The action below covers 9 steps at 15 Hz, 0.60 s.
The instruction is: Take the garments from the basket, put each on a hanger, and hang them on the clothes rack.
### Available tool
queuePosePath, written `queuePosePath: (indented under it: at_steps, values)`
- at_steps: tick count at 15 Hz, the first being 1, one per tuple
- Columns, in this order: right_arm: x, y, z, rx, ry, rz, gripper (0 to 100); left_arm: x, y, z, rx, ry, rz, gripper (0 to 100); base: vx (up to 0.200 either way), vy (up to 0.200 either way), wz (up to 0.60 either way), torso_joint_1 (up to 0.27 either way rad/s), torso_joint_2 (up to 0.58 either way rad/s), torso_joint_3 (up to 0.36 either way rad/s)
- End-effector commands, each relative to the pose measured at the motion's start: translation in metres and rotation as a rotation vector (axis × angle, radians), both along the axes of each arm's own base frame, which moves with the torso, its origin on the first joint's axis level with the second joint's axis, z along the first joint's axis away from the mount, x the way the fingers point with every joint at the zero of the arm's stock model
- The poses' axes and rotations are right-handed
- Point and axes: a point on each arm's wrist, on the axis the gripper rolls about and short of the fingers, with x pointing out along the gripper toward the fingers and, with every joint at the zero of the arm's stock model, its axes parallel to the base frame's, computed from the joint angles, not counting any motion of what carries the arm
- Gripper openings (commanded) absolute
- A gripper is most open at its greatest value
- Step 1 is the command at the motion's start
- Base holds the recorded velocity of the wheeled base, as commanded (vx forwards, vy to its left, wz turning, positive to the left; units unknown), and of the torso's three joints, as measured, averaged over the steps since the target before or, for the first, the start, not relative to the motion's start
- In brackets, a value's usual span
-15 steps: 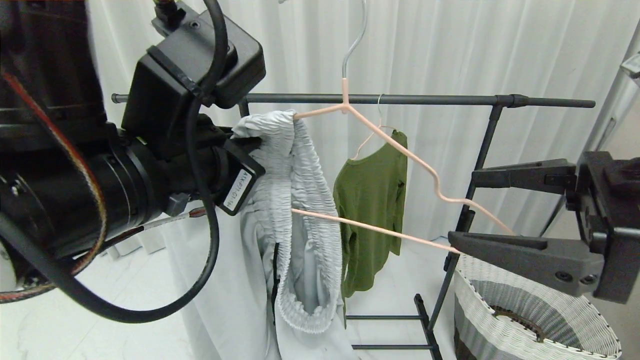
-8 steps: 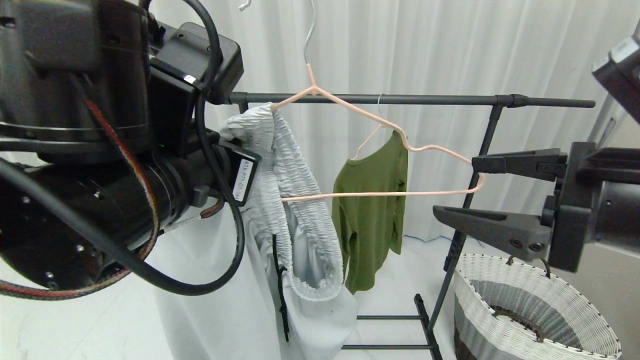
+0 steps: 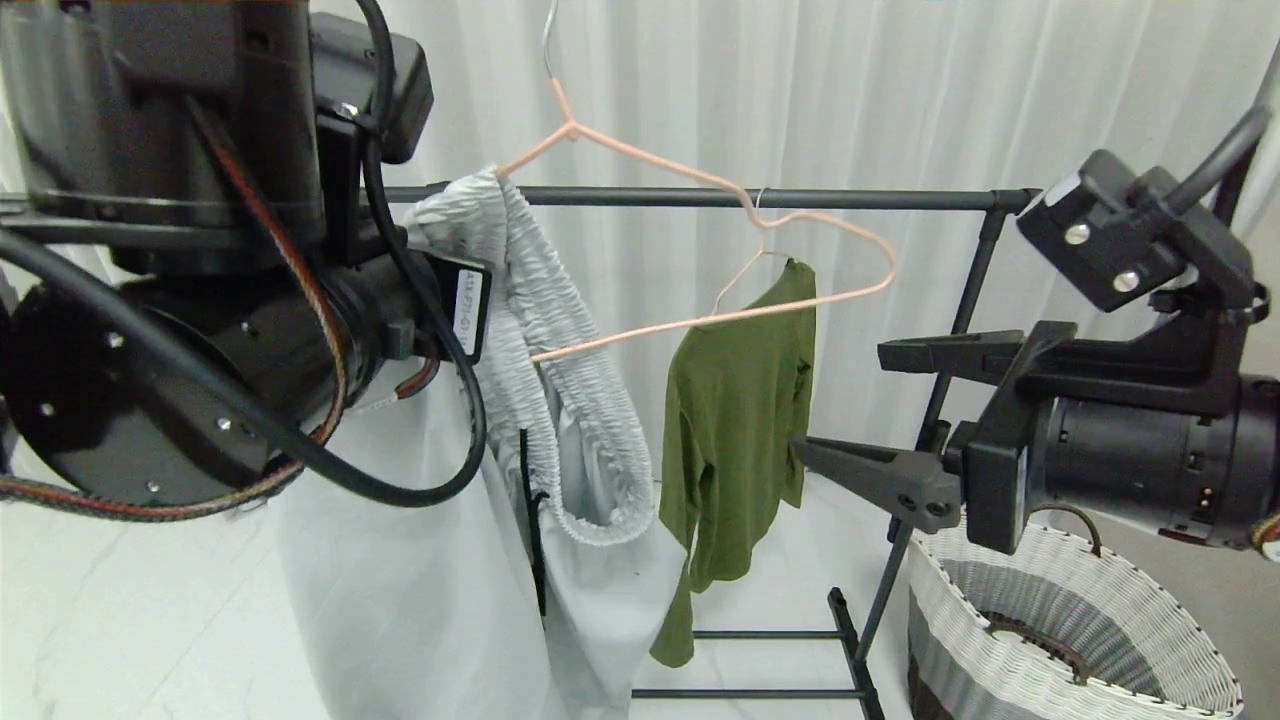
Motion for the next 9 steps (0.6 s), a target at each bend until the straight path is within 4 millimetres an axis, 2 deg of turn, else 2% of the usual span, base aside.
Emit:
queuePosePath:
  at_steps: [1,4,9]
  values:
    - [0.005,0.013,-0.012,-0.033,0.033,0.014,100,0.002,-0.013,0.011,-0.072,-0.03,-0.024,0,0.0,0.0,0.0,0.0,0.0,0.0]
    - [0.014,0.037,-0.02,0.012,0.049,0.021,100,0.003,-0.02,0.023,-0.122,-0.059,-0.048,0,0.0,0.0,0.0,0.0,0.0,0.0]
    - [0.026,0.054,-0.033,0.013,0.074,-0.005,100,-0.004,-0.024,0.028,-0.136,-0.069,-0.081,0,0.0,0.0,0.0,0.0,0.0,0.0]
